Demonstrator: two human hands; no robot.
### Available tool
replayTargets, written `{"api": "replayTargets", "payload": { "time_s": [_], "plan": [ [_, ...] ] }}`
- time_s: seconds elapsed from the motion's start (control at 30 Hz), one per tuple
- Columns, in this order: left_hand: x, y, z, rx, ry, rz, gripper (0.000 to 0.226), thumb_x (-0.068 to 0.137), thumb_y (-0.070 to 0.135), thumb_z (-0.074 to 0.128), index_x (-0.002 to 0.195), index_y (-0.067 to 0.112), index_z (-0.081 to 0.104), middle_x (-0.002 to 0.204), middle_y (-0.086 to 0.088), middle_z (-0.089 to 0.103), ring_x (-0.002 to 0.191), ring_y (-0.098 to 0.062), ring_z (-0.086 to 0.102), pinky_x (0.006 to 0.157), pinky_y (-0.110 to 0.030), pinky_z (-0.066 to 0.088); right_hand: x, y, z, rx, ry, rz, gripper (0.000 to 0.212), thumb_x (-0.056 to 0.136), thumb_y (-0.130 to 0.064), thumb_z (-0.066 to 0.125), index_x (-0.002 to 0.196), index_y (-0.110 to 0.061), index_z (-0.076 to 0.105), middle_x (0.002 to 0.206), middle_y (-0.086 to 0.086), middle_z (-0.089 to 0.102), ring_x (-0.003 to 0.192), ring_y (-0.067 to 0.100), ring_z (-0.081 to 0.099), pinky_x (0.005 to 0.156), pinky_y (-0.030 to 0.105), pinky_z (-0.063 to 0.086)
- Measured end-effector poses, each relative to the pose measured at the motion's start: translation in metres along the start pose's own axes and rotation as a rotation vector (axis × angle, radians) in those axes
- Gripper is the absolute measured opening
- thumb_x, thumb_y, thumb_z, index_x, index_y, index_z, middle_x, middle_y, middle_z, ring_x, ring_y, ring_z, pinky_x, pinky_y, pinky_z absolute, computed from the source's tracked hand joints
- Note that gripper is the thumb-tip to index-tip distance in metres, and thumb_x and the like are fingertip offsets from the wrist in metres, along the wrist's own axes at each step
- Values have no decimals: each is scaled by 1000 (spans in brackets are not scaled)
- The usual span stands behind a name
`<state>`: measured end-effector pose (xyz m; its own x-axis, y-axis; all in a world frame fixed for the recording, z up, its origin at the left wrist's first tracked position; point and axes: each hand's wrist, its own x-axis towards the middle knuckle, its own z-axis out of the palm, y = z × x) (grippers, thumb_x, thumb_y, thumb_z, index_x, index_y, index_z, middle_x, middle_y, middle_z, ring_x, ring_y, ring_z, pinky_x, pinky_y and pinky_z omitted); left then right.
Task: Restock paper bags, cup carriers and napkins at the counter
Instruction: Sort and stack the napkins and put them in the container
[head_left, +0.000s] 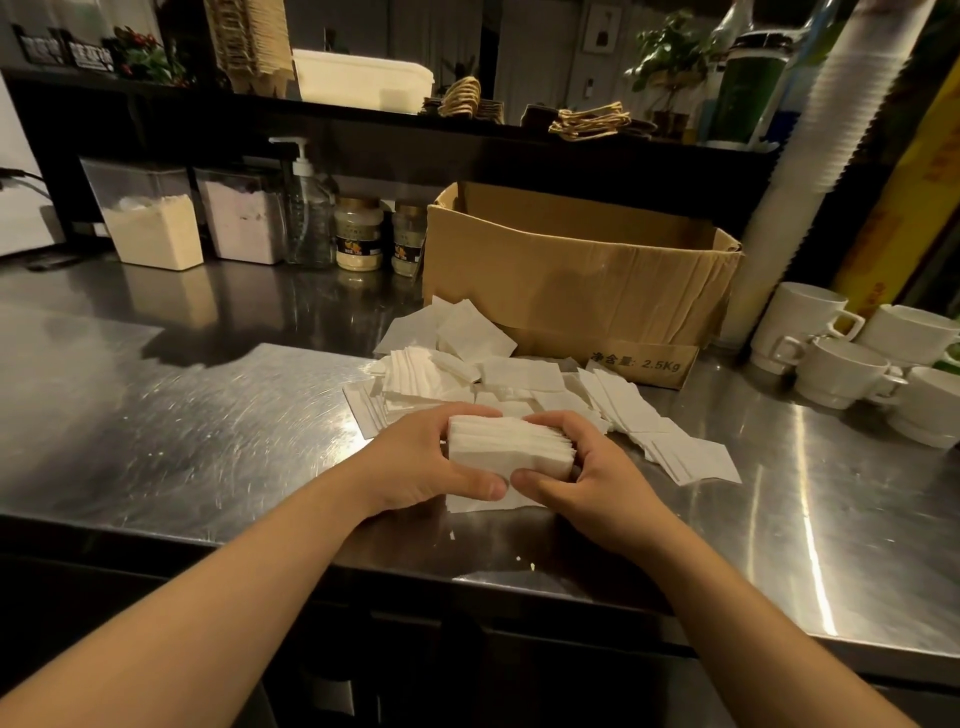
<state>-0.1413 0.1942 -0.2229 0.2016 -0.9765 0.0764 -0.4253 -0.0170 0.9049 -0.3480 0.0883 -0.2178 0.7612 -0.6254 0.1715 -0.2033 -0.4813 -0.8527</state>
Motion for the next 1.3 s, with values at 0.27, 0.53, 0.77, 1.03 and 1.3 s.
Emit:
{"api": "replayTargets", "payload": {
  "time_s": [0.27, 0.53, 0.77, 1.03, 1.3],
  "plan": [
    [-2, 1, -1, -3, 54, 62, 53, 71, 18, 93, 114, 37, 67, 105, 22, 70, 104, 5, 62, 84, -17, 56, 5, -3, -5, -57, -8, 15, 44, 75, -22, 89, 108, -35, 62, 109, -17, 64, 95, -1, 63, 79, 20, 57],
    [-1, 0, 1, 77, 59, 38, 49, 74, 18, 91, 114, 32, 68, 107, 16, 74, 107, -5, 67, 95, -23, 56, 2, -3, -6, -148, -44, 43, 44, 78, -21, 88, 108, -41, 62, 106, -21, 67, 99, -6, 61, 76, 9, 46],
    [0, 11, 2, 74, 107, 37, 43, 75, 19, 90, 105, 29, 61, 108, 10, 67, 104, -12, 65, 81, -20, 58, 9, -17, -18, 40, 11, 50, 45, 78, -14, 86, 116, -27, 66, 108, -12, 73, 100, 3, 69, 85, 26, 60],
    [33, 52, -27, 98, -27, -4, 40, 82, 21, 84, 106, 41, 60, 95, 22, 69, 92, -5, 68, 72, -15, 57, 50, -44, -27, 467, 68, -81, 53, 72, -15, 80, 123, -18, 63, 109, -4, 74, 107, 16, 70, 90, 34, 60],
    [87, 51, -74, -143, 60, 52, 47, 80, 0, 79, 119, 25, 68, 112, 2, 74, 112, -15, 69, 102, -43, 55, 133, -68, -36, 410, 9, -176, 36, 84, -18, 74, 118, -21, 65, 108, -8, 75, 104, 10, 71, 81, 27, 60]
  ]
}}
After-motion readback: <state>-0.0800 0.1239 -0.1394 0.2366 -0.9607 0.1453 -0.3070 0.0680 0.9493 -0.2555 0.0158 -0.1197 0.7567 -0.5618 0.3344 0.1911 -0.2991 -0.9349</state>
